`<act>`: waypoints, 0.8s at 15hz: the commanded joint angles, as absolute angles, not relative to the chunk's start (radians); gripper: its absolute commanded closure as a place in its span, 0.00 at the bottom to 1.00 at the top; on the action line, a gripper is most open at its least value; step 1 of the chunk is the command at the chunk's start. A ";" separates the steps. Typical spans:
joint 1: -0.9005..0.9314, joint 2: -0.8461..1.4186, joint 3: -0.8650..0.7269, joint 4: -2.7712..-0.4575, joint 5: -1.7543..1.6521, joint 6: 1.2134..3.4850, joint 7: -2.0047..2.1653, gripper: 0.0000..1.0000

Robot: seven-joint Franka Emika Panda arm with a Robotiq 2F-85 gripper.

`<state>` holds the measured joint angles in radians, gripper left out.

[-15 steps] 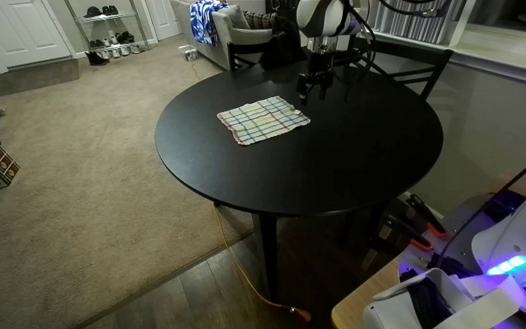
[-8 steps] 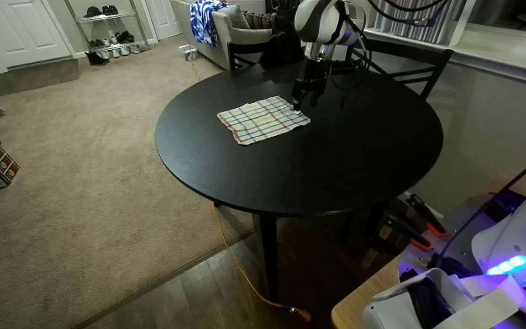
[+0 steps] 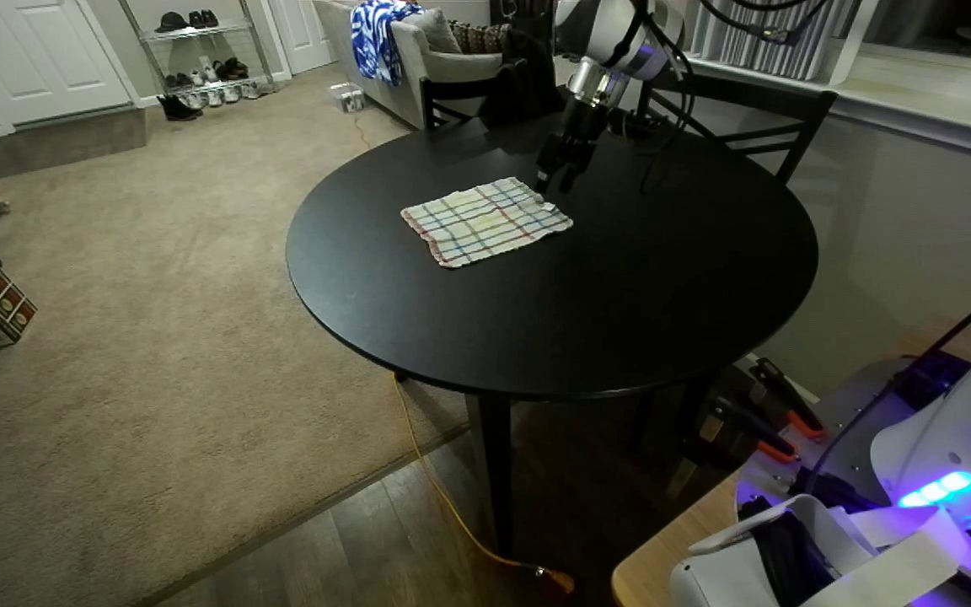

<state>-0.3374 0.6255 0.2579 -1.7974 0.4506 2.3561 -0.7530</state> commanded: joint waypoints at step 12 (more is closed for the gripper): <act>-0.383 0.769 0.231 -1.633 0.573 2.137 -0.882 0.00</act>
<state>-0.3674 0.7671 0.2213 -1.6535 0.5348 2.1791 -0.8321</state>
